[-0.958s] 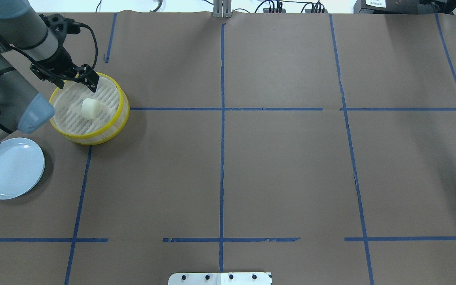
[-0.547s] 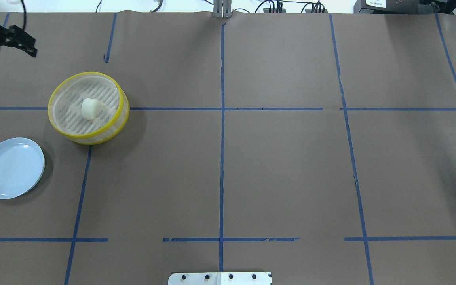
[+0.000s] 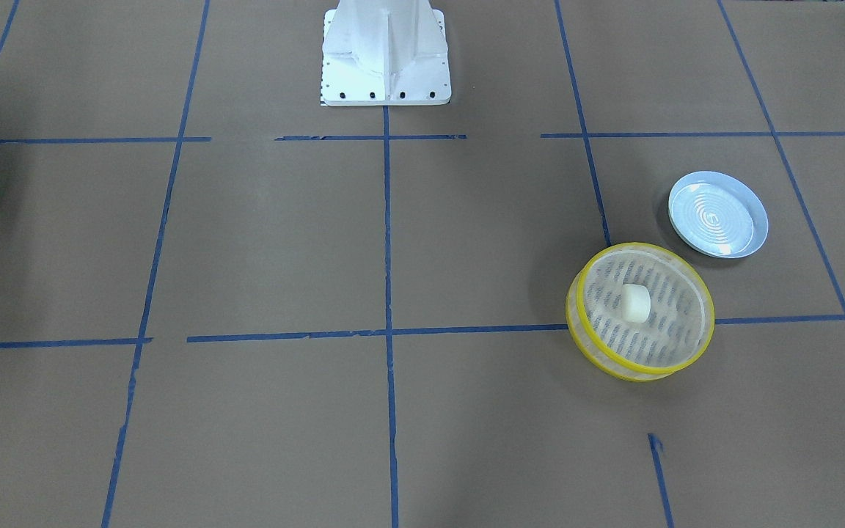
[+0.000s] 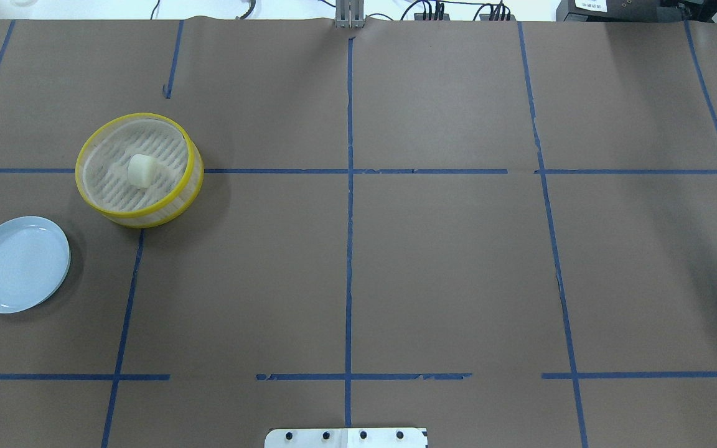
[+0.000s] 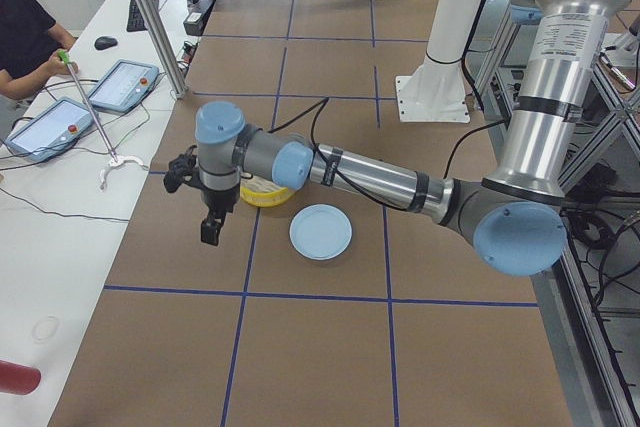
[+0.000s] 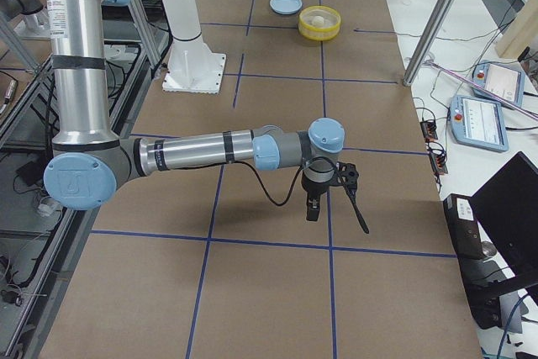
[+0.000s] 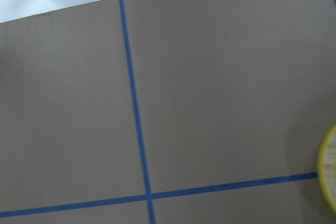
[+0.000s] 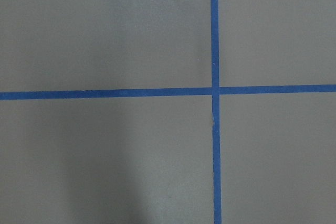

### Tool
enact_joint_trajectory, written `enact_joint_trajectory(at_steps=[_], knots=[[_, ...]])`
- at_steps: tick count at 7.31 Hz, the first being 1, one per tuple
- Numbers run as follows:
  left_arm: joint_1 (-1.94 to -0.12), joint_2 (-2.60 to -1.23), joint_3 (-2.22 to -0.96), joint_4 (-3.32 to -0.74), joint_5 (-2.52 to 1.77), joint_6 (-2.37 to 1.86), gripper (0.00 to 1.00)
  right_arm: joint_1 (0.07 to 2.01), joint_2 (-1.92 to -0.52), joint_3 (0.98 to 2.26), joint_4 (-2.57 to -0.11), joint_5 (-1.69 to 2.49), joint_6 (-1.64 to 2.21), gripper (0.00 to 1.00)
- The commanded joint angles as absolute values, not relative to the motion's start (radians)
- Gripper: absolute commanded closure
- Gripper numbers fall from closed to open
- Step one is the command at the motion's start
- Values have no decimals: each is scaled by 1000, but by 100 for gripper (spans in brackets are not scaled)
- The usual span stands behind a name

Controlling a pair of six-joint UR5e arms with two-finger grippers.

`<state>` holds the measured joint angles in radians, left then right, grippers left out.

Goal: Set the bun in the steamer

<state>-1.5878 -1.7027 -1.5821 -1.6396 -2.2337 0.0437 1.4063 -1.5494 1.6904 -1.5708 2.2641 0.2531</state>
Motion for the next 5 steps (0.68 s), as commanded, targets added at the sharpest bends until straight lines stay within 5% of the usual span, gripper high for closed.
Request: enact_joint_trajectory(at_steps=[1,5], knots=[[-1681,-1607,-1506,-1646,-2237,245,0,1407,-1549,1690,-1571,2264,253,0],[-1675,-1551,-1557,-1615,-2259,47,0,1405,-1549,1690,-1571,2264,253,0]])
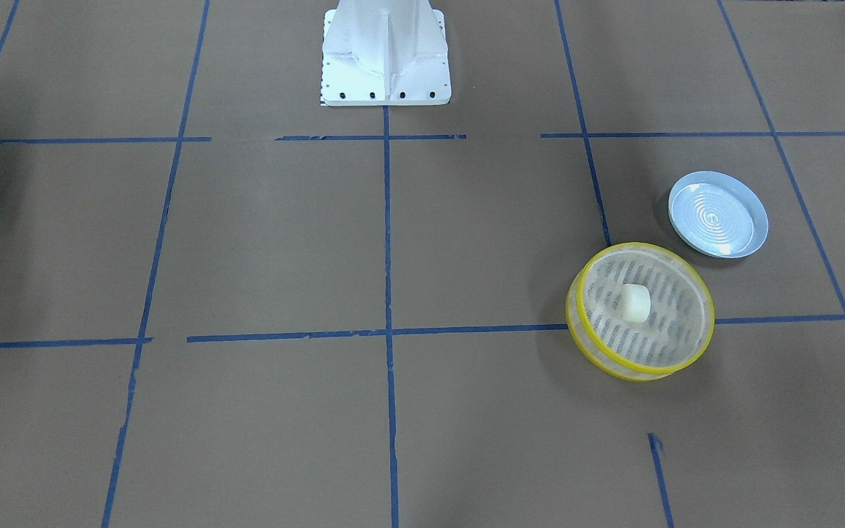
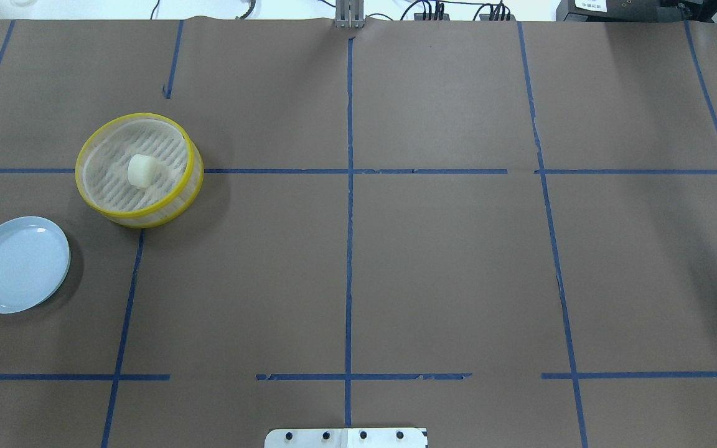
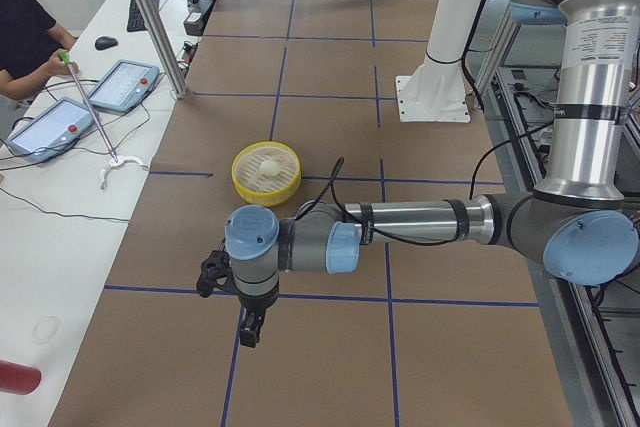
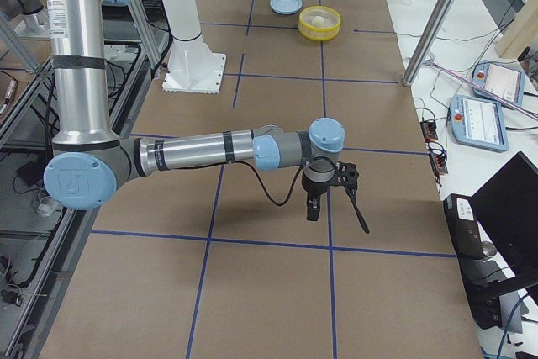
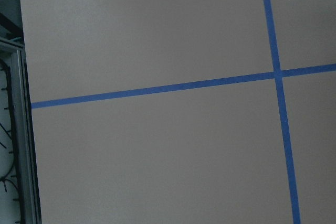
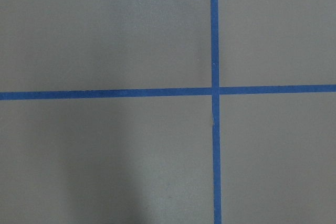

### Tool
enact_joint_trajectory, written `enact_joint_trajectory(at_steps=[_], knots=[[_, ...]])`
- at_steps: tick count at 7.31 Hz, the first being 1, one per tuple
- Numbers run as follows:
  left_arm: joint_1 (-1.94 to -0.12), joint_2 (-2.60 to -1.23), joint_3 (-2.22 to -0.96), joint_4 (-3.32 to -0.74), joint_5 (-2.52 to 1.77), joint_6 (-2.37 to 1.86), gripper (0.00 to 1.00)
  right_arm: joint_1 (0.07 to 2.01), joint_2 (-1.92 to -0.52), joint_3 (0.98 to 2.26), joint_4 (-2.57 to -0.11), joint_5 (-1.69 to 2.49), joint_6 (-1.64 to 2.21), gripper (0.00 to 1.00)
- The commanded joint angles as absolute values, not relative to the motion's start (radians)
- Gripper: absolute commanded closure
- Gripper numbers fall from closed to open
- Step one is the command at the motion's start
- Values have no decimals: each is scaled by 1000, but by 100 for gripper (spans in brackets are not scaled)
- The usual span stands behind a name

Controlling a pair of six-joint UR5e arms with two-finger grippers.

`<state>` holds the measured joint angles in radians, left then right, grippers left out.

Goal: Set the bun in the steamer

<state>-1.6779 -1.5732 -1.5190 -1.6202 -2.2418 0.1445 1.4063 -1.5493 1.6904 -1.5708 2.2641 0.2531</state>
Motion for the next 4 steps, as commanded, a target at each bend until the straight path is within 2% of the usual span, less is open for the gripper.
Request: enact_joint_trajectory(at_steps=[1,4], knots=[[-1674,-1551,-1563,-1614,-2288,37,0,1407,-1549,1690,-1571,2264,253,0],[-1593,-1552,-1591,-1621,-2304,34,0,1407,-1549,1690,-1571,2264,253,0]])
